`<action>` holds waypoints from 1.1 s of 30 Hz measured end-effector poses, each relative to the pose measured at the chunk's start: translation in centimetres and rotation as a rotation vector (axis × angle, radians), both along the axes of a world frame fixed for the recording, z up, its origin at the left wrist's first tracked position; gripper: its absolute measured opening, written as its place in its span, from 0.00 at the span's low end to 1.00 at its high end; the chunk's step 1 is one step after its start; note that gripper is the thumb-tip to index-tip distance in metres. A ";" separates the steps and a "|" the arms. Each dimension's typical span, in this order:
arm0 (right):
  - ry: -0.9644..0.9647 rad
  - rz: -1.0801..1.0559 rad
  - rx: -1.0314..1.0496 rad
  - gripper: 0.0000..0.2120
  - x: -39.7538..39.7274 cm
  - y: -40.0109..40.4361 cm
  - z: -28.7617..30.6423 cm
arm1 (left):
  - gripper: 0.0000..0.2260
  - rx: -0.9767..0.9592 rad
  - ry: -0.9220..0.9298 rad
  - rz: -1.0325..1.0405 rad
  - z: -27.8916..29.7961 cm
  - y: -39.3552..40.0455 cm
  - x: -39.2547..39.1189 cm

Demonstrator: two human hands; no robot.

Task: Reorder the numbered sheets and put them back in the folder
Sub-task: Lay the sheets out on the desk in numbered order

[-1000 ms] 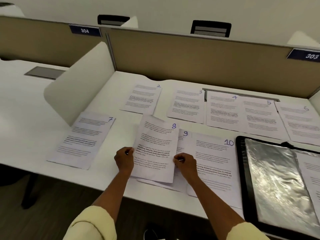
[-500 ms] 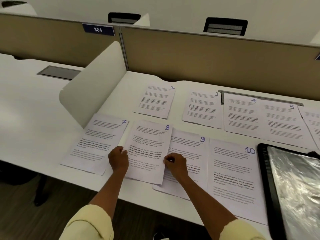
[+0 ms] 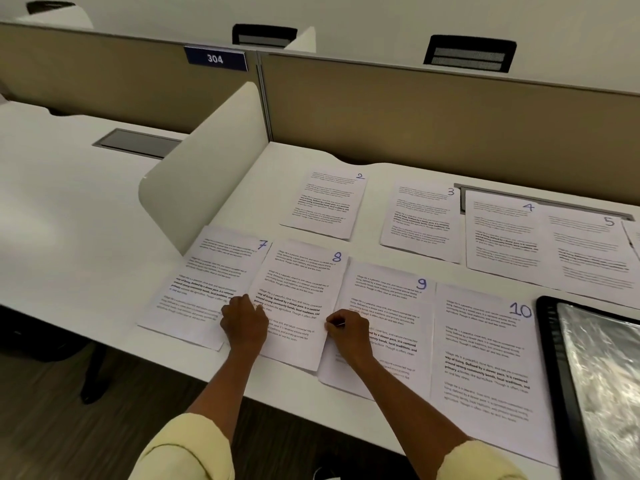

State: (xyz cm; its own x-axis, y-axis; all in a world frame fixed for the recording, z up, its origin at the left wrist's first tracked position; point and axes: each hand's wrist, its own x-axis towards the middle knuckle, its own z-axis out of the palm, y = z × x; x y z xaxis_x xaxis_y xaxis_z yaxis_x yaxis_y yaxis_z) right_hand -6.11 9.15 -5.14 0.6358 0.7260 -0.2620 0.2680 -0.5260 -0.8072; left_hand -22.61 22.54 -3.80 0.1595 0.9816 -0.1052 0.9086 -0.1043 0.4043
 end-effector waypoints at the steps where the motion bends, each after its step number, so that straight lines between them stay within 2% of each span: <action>1: -0.006 0.010 -0.005 0.04 -0.1 -0.1 0.0 | 0.18 0.006 0.004 0.000 0.0 0.0 -0.1; 8: -0.047 0.061 0.000 0.04 -0.6 -0.7 0.4 | 0.16 0.035 0.018 -0.003 -0.3 -0.8 -0.2; 15: -0.143 0.028 -0.011 0.09 0.9 -2.1 1.3 | 0.25 0.053 0.124 -0.102 -0.6 -1.5 0.9; 18: -0.206 0.019 0.002 0.15 2.2 -3.5 1.3 | 0.28 0.078 0.113 -0.215 -0.9 -2.3 2.0; 21: -0.361 0.030 0.030 0.24 3.7 -5.0 0.8 | 0.31 0.120 0.065 -0.305 -1.1 -3.4 3.7; 24: -0.443 0.063 -0.072 0.31 5.6 -6.5 1.1 | 0.35 0.168 0.038 -0.375 -1.3 -5.1 5.8; 30: -0.658 0.068 -0.202 0.39 8.5 -10.5 0.9 | 0.38 0.176 0.031 -0.541 -2.1 -8.8 10.1; 33: -0.729 0.057 -0.272 0.40 9.8 -13.0 0.6 | 0.37 0.186 0.019 -0.624 -2.2 -11.0 12.3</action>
State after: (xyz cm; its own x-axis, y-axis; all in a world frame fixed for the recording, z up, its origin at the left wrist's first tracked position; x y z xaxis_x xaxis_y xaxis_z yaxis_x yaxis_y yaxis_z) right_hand 3.68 -3.87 -4.49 0.6794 0.7330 0.0338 0.7138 -0.6496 -0.2616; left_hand -10.33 11.54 -6.03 0.7056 0.7069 0.0490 0.6613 -0.6817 0.3130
